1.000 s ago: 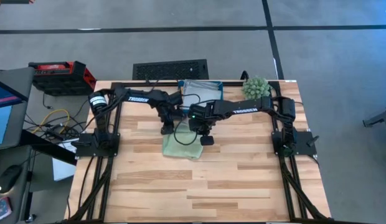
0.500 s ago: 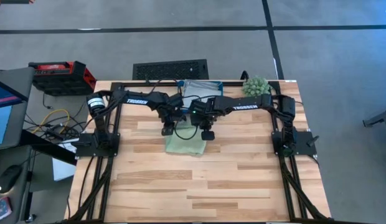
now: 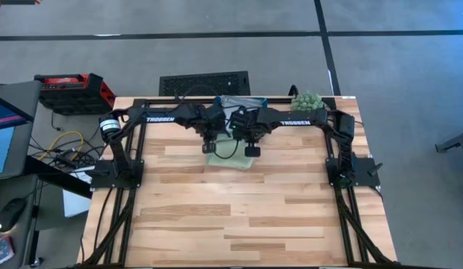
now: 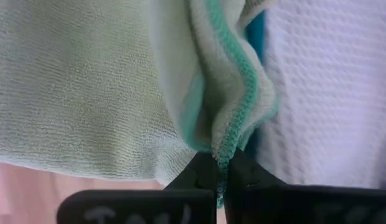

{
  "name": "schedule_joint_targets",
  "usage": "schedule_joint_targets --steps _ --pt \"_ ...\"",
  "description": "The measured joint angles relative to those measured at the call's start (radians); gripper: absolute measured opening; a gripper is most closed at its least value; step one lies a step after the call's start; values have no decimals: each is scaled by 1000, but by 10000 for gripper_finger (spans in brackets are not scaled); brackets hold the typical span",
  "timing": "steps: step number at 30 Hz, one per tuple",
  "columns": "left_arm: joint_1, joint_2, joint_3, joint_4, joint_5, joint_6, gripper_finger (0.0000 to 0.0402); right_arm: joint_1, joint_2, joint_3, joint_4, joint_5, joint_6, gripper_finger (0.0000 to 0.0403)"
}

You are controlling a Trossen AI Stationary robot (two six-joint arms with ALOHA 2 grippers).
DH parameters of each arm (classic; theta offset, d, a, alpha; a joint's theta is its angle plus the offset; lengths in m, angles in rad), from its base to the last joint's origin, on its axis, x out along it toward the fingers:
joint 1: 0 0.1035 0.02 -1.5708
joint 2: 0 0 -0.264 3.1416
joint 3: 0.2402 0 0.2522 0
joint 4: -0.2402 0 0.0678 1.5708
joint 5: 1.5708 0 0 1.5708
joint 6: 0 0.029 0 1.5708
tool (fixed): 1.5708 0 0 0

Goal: Fold microfiber towels
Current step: Put the green microfiber cloth in the blue bin

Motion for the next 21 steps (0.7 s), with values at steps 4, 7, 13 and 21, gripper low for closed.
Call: schedule_joint_targets --steps 4,7,13,21 --pt "-5 0 66 -15 -62 10 0 -12 -7 13 -36 50 0 18" --pt "-3 -1 102 -16 -108 23 0 -25 -26 14 -37 100 0 14" --pt "16 -2 147 -9 -214 21 0 -78 -98 14 -36 181 -1 18" --pt "67 -2 163 93 -306 -12 0 -185 -113 14 25 203 -27 15"
